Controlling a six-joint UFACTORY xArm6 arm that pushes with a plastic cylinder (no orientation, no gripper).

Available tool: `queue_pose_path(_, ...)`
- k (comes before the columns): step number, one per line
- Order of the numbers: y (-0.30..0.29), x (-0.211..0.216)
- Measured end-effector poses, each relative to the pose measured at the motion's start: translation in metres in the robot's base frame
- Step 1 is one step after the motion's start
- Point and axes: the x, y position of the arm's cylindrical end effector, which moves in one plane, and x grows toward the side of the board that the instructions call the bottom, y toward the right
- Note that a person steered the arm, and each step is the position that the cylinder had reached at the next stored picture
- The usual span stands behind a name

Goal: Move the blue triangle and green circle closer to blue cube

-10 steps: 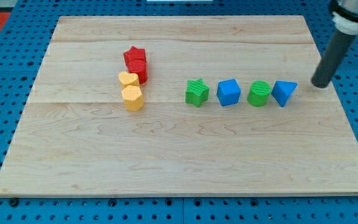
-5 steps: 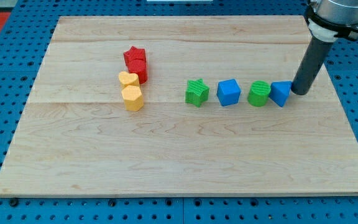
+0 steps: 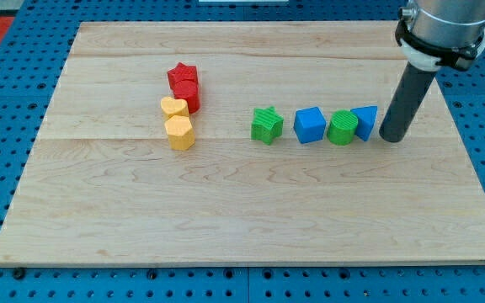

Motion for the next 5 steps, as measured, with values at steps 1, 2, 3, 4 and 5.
queue_pose_path(1, -0.026, 0.005)
queue_pose_path(2, -0.038, 0.005)
queue_pose_path(3, -0.039, 0.005)
queue_pose_path(4, -0.039, 0.011)
queue_pose_path(5, -0.037, 0.025)
